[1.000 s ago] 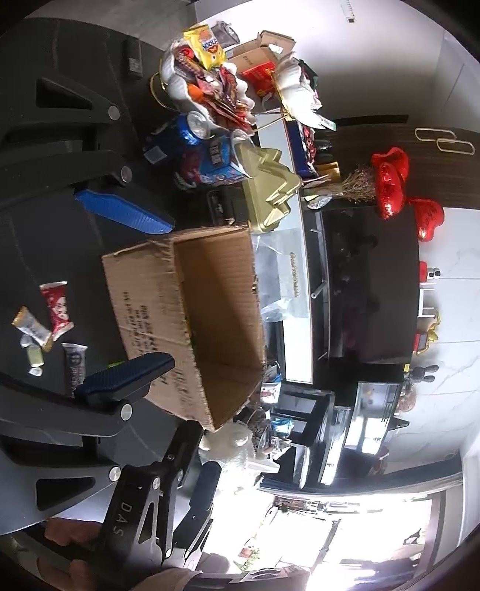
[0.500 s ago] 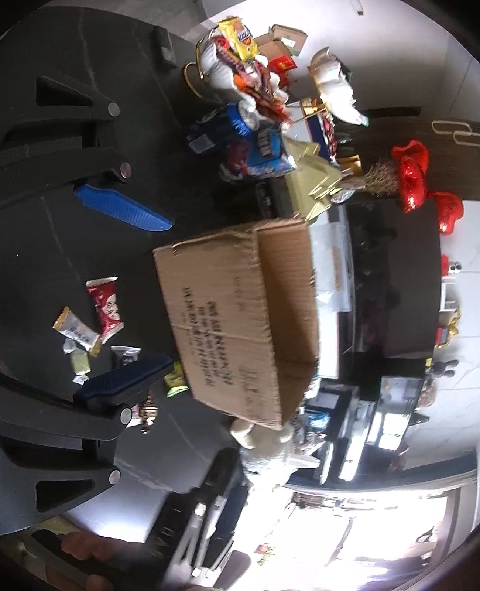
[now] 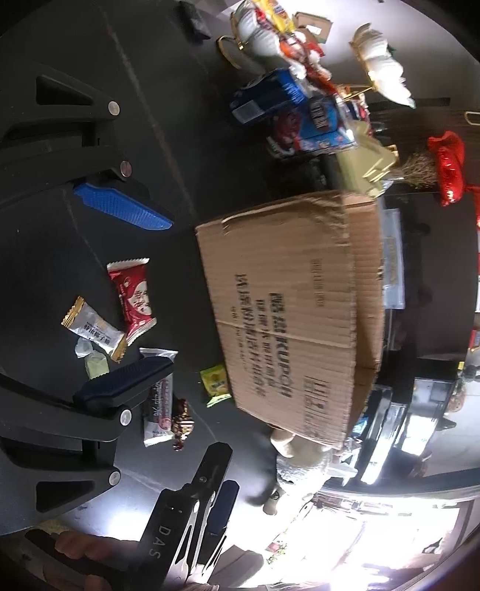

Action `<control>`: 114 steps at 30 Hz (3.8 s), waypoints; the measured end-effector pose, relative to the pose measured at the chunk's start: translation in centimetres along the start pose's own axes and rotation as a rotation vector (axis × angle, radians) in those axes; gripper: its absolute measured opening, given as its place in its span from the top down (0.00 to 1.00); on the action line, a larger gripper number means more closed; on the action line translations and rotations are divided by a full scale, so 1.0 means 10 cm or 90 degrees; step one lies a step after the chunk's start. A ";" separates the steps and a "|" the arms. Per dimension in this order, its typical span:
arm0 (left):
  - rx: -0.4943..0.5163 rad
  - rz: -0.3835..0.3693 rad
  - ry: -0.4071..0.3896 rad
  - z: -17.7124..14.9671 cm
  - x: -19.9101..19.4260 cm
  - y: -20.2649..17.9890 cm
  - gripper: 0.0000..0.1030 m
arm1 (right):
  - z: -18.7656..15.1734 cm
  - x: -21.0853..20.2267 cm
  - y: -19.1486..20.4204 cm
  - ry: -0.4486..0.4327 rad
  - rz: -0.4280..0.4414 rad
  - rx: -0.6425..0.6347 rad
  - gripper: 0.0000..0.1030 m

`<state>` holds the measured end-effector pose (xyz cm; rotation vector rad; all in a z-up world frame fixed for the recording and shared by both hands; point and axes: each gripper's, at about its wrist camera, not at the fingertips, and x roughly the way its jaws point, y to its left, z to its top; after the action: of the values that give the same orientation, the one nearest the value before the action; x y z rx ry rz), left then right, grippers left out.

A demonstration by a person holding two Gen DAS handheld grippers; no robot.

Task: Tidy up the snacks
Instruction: 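Grasp the red wafer with the left tool while the right tool grasps the wrapped chocolate candy, then lift the red wafer and chocolate candy into the box and open both tools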

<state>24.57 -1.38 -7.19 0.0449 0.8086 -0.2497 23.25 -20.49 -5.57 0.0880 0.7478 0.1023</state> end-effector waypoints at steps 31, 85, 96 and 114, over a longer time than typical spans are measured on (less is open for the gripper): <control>-0.039 -0.032 0.069 -0.16 0.58 0.04 0.39 | -0.26 0.54 -0.07 0.100 0.004 -0.004 0.53; -0.046 -0.027 -0.097 0.28 -0.41 0.02 0.57 | 0.18 -0.24 0.21 -0.068 0.083 -0.038 0.68; -0.043 -0.026 -0.153 0.64 -0.69 0.04 0.57 | 0.55 -0.46 0.25 -0.115 0.100 -0.037 0.68; -0.043 -0.019 -0.173 1.27 -0.70 0.17 0.57 | 1.20 -0.38 0.37 -0.129 0.118 -0.063 0.67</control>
<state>29.33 -0.06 6.50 -0.0635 0.5468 -0.2500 28.47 -17.83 6.14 0.0715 0.5303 0.3032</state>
